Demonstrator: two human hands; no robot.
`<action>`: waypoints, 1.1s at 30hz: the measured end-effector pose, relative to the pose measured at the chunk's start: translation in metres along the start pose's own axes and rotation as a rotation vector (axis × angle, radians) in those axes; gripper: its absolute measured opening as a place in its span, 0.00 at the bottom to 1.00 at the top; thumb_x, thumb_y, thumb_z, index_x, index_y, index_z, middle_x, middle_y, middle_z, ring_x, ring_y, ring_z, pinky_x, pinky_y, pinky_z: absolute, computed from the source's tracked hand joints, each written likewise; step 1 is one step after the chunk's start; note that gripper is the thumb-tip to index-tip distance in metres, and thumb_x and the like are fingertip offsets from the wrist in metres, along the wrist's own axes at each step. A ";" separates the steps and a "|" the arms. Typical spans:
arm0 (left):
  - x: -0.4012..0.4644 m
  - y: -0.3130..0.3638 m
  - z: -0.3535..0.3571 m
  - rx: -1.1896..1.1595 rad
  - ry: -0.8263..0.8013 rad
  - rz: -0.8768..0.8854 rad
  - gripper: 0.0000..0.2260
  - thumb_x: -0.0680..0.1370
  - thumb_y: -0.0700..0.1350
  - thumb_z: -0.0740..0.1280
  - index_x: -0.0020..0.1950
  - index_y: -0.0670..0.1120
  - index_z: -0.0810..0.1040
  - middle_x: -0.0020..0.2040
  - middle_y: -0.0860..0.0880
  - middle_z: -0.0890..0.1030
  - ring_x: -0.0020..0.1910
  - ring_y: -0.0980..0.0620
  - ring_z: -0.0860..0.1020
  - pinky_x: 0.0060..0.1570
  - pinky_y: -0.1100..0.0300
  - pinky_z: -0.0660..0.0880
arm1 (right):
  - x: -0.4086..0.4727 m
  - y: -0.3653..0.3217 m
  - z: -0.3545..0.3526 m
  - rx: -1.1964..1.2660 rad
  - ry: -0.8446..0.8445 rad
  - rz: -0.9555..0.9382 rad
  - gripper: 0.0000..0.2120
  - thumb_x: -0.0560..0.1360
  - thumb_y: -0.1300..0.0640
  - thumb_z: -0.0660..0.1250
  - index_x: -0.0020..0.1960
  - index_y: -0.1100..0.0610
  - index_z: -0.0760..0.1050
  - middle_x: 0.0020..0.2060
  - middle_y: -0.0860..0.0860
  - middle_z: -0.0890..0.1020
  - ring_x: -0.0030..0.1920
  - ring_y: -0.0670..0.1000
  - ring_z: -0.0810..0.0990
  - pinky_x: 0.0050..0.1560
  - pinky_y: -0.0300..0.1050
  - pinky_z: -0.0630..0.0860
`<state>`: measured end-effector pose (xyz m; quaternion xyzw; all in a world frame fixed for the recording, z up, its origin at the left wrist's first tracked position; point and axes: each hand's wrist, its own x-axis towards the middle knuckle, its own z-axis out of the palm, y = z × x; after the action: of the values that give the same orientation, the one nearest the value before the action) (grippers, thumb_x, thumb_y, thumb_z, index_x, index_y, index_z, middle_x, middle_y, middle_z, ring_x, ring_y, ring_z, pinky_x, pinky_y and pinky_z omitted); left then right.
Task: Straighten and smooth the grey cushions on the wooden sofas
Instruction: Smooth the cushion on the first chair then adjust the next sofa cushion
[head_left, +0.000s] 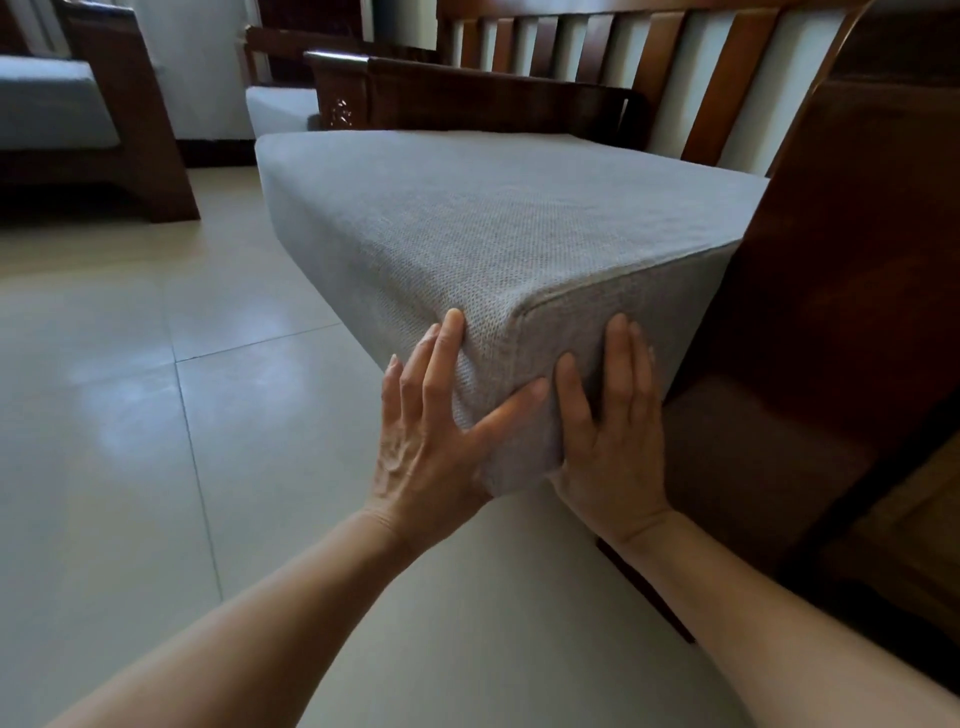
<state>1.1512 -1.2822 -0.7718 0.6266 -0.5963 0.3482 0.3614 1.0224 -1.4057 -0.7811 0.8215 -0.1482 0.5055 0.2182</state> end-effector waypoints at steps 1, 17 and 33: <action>0.001 0.000 -0.001 0.005 -0.005 0.001 0.32 0.68 0.60 0.74 0.68 0.58 0.64 0.71 0.36 0.55 0.70 0.33 0.60 0.60 0.34 0.66 | 0.002 0.000 -0.002 0.001 -0.004 -0.005 0.41 0.71 0.55 0.73 0.73 0.55 0.50 0.69 0.67 0.57 0.72 0.68 0.57 0.67 0.67 0.62; 0.074 -0.006 -0.038 0.119 -0.024 0.080 0.41 0.64 0.70 0.67 0.71 0.54 0.60 0.73 0.39 0.53 0.71 0.37 0.59 0.66 0.34 0.59 | 0.078 0.015 -0.041 0.039 -0.089 0.037 0.47 0.67 0.49 0.77 0.75 0.53 0.50 0.73 0.60 0.54 0.73 0.64 0.53 0.66 0.64 0.64; 0.148 -0.012 -0.068 0.131 -0.019 0.200 0.43 0.64 0.71 0.65 0.70 0.47 0.60 0.73 0.42 0.55 0.70 0.36 0.60 0.63 0.32 0.60 | 0.150 0.034 -0.072 0.090 -0.206 0.073 0.46 0.65 0.47 0.76 0.75 0.53 0.53 0.75 0.59 0.52 0.74 0.63 0.52 0.66 0.61 0.58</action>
<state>1.1696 -1.2968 -0.6101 0.5894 -0.6353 0.4149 0.2772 1.0184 -1.4022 -0.6109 0.8721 -0.1769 0.4322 0.1464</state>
